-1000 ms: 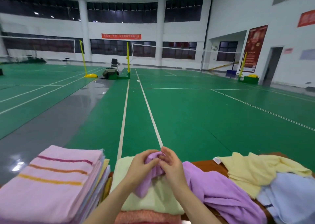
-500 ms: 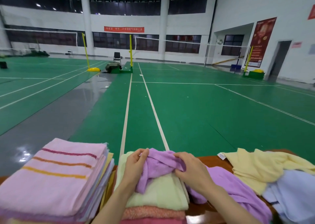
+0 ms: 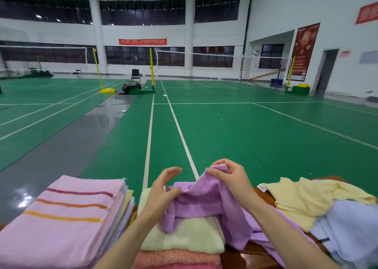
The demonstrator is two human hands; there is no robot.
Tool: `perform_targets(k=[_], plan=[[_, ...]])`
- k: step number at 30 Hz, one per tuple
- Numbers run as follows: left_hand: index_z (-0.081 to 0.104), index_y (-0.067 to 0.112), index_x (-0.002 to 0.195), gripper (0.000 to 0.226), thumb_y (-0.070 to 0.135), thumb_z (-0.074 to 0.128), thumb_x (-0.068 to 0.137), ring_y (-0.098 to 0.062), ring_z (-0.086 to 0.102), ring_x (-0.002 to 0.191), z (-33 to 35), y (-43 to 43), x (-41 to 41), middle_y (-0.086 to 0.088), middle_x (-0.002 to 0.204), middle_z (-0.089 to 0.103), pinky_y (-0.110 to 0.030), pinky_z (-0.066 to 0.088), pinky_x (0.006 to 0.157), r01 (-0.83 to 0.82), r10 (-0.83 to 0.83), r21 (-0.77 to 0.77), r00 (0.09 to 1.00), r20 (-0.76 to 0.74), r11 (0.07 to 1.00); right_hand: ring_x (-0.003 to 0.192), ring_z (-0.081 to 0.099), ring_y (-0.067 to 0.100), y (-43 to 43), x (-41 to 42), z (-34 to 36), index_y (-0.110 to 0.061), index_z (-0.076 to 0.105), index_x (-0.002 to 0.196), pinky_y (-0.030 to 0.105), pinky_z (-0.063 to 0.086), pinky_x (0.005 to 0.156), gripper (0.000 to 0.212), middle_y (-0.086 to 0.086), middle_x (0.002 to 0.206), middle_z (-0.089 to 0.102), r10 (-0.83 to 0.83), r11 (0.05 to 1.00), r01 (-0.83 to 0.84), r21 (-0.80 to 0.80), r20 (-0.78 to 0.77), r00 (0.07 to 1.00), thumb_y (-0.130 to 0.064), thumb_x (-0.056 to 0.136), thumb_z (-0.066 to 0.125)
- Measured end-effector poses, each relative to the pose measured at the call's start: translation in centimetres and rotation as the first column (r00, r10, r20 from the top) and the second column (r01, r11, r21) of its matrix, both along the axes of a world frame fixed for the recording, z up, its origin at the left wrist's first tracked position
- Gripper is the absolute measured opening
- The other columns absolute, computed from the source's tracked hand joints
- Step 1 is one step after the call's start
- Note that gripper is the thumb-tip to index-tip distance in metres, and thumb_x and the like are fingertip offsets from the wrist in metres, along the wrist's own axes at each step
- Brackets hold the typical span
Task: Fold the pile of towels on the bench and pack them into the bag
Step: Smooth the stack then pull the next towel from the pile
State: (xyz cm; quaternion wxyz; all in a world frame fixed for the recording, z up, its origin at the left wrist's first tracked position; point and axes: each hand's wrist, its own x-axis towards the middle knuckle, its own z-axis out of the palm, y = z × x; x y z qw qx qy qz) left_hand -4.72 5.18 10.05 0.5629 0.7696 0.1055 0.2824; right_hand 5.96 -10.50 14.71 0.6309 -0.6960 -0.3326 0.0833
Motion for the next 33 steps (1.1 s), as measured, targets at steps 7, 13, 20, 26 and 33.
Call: perform_targets(k=[7,13,20,26,33], plan=[[0.064,0.010,0.092,0.050,0.049,0.077,0.064,-0.002,0.049,0.060,3.9,-3.5,2.4,0.013,0.063,0.058,-0.017,0.041,0.058,0.185,-0.177,0.085,0.980,-0.096,0.979,0.059,0.056,0.014,1.5,-0.9,0.8,-0.009,0.056,0.077,0.021,0.049,0.057,0.017,0.003,0.063,0.063,0.098,0.995,-0.096,0.021,-0.137,0.986,-0.007,0.077,0.073],[0.067,0.001,0.090,0.041,0.037,0.073,0.072,-0.018,0.062,0.075,5.2,-3.1,2.1,-0.017,0.083,0.069,-0.038,0.052,0.072,0.290,-0.285,0.043,0.954,-0.097,0.956,0.073,0.061,0.017,0.8,-0.3,1.6,-0.009,0.061,0.085,0.030,0.051,0.070,0.038,0.003,0.075,0.064,0.072,0.996,-0.053,0.077,-0.267,0.961,-0.043,0.071,0.069],[0.065,0.011,0.084,0.012,0.023,0.061,0.086,-0.016,0.060,0.070,8.3,-2.0,1.4,-0.003,0.074,0.066,-0.025,0.050,0.065,-0.031,0.071,-0.352,0.993,0.100,0.935,0.085,0.064,0.009,-1.7,0.0,-0.1,-0.014,0.066,0.097,0.015,0.050,0.067,0.036,-0.005,0.094,0.069,0.269,0.830,-0.271,-0.487,-0.076,0.960,-0.027,0.066,0.081],[0.060,0.013,0.086,0.017,0.029,0.056,0.091,-0.016,0.051,0.067,10.3,2.4,-1.4,-0.003,0.077,0.055,-0.029,0.046,0.063,-0.214,0.369,-0.548,0.910,0.189,0.809,0.052,0.047,-0.002,-4.9,2.0,-1.9,-0.022,0.059,0.064,0.011,0.033,0.051,0.023,-0.017,0.053,0.056,0.198,0.747,-0.181,-0.640,-0.045,0.979,-0.025,0.067,0.081],[0.063,0.018,0.093,0.008,0.022,0.057,0.090,-0.016,0.056,0.081,9.0,4.6,-3.2,-0.001,0.090,0.062,-0.029,0.049,0.077,-0.386,0.415,-0.179,0.893,0.174,0.905,0.062,0.048,0.006,-6.3,3.0,-2.0,-0.008,0.064,0.065,0.015,0.036,0.058,0.033,-0.004,0.064,0.057,0.112,0.858,-0.120,-0.499,-0.046,0.993,-0.034,0.058,0.084]])
